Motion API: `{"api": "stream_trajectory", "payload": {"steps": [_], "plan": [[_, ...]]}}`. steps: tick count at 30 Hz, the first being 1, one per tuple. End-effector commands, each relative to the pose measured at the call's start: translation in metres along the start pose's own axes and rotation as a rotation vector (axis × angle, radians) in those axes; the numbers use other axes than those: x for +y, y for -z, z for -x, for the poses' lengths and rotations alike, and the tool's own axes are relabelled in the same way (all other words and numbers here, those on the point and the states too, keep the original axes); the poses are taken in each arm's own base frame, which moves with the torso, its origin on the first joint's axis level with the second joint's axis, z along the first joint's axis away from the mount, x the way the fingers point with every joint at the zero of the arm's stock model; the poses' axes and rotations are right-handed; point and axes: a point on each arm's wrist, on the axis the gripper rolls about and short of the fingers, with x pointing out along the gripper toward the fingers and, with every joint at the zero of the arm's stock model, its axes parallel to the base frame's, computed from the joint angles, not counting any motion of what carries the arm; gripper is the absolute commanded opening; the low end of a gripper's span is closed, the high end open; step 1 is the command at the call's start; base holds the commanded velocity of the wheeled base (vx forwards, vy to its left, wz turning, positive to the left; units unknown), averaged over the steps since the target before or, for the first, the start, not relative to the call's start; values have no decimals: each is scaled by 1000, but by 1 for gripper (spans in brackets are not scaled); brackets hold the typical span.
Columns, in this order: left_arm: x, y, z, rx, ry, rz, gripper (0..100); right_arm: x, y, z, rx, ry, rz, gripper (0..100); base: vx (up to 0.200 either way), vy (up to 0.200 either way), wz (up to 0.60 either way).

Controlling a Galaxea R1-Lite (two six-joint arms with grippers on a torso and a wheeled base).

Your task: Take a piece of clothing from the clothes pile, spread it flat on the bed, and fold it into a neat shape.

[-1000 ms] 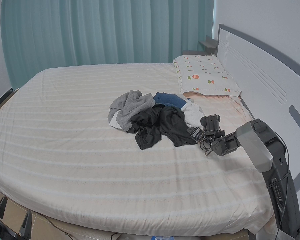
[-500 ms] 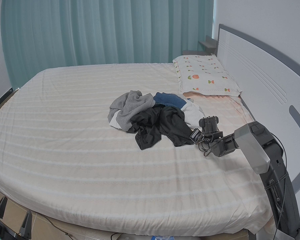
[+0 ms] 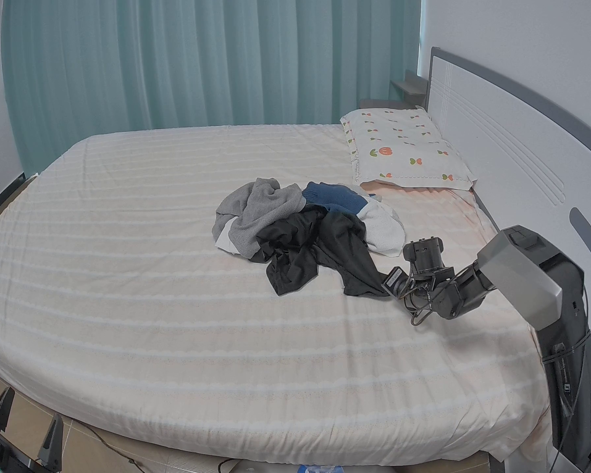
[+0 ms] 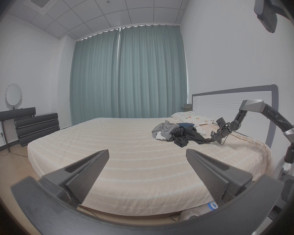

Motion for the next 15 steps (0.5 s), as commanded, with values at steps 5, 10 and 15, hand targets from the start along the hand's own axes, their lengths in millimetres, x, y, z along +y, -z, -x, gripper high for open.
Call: {"api": "stream_trajectory", "payload": {"steps": [5, 10, 15], "plan": [[0, 5, 0, -1, 1, 0, 100, -1, 25, 172, 99, -234, 48, 0, 0, 0, 0], [0, 5, 0, -1, 1, 0, 100, -28, 39, 219, 131, -265, 114, 0, 0, 0, 0], [0, 5, 0, -4, 11, -3, 100, -43, 49, 269, 130, -375, 167, 0, 0, 0, 0]]}}
